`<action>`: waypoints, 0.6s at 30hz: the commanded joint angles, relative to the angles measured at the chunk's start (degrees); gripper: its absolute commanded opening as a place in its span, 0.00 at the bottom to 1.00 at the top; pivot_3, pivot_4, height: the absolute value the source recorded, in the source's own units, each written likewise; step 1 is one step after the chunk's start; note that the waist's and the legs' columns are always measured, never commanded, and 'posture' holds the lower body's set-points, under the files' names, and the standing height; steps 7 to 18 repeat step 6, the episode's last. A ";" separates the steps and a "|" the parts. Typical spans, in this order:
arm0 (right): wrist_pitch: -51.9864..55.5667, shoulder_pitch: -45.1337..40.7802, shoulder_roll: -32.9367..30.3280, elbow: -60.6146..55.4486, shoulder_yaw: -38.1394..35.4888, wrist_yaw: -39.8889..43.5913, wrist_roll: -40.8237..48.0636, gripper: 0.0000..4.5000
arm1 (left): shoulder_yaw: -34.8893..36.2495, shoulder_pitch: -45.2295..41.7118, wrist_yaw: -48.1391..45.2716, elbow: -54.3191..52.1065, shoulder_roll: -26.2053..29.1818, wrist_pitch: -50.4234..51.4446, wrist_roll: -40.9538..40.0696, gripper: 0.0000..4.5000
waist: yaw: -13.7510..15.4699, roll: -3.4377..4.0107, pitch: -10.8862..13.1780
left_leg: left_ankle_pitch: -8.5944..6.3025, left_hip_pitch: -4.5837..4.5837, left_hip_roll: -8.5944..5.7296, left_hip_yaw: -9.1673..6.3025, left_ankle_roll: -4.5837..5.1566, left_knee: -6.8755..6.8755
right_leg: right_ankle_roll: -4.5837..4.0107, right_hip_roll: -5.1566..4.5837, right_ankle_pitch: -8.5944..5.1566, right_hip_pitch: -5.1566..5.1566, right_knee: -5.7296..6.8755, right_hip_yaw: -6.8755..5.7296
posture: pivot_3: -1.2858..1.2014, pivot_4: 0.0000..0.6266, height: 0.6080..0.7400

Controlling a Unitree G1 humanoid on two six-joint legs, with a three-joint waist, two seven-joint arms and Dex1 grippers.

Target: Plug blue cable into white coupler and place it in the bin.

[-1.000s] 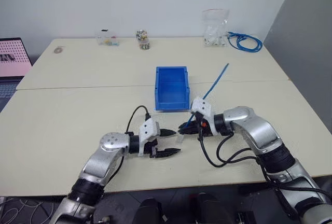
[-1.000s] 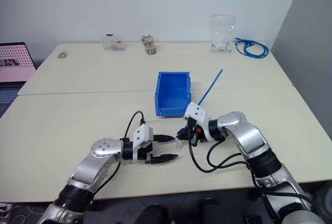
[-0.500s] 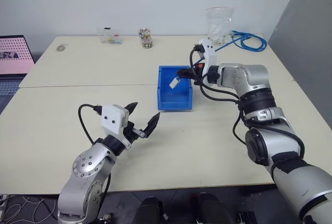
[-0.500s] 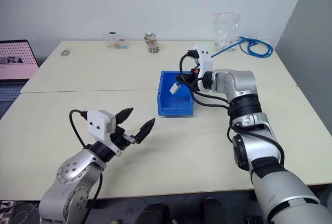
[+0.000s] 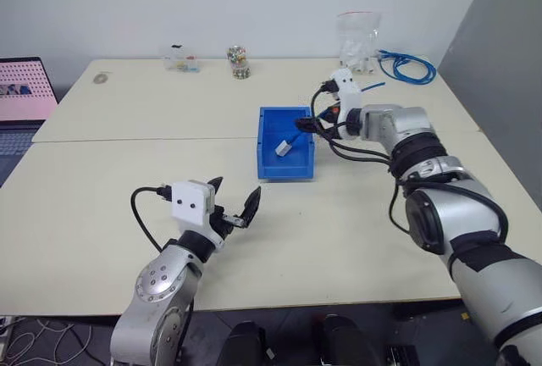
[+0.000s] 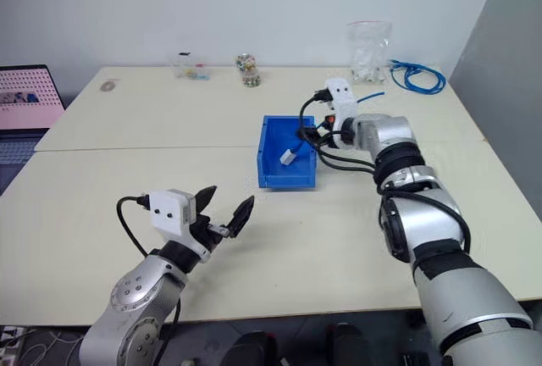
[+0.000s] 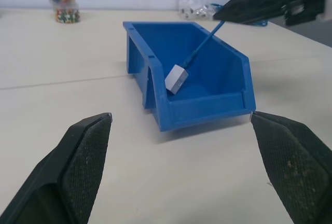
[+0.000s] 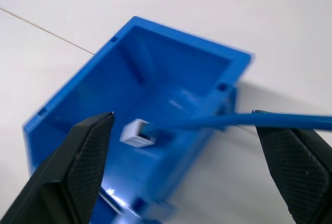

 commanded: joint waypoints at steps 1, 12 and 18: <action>8.22 9.20 -5.20 -20.65 1.70 6.51 2.22 0.97 | 2.00 -1.66 2.03 0.03 -1.36 2.07 -2.19 1.00 | -0.05 -0.01 0.00 | 0.00 0.00 0.00 0.01 0.00 -0.01 | 0.00 0.00 0.00 -0.01 -0.01 0.02 | 0.52 0.24 1.00; 13.28 30.70 -8.49 -55.07 0.95 3.23 4.81 0.97 | 3.45 -2.39 3.52 0.83 -0.93 2.61 -1.34 1.00 | 0.01 0.00 0.00 | -0.01 -0.27 0.06 -0.25 -0.01 -0.02 | 0.01 -0.19 0.00 -0.13 0.01 -0.01 | 0.52 0.24 1.00; 13.28 30.70 -8.49 -55.07 0.95 3.23 4.81 0.97 | 3.45 -2.39 3.52 0.83 -0.93 2.61 -1.34 1.00 | 0.01 0.00 0.00 | -0.01 -0.27 0.06 -0.25 -0.01 -0.02 | 0.01 -0.19 0.00 -0.13 0.01 -0.01 | 0.52 0.24 1.00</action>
